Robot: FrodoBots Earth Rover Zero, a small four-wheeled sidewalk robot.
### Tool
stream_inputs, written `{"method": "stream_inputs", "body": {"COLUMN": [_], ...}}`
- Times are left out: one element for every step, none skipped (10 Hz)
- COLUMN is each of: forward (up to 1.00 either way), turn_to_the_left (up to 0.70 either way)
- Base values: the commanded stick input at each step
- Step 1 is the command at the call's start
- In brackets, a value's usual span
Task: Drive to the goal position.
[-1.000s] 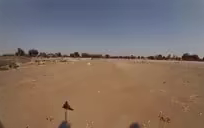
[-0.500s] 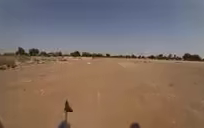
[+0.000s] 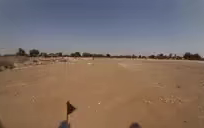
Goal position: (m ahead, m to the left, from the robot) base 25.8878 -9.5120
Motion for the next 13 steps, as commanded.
{"method": "stream_inputs", "body": {"forward": [0.50, 0.50, 0.50, 0.50, 0.50, 0.50, 0.50, 0.50, 0.50, 0.50, 0.50, 0.50, 0.50], "turn_to_the_left": [0.00, 0.00, 0.00, 0.00, 0.00, 0.00, 0.00, 0.00, 0.00, 0.00, 0.00, 0.00, 0.00]}}
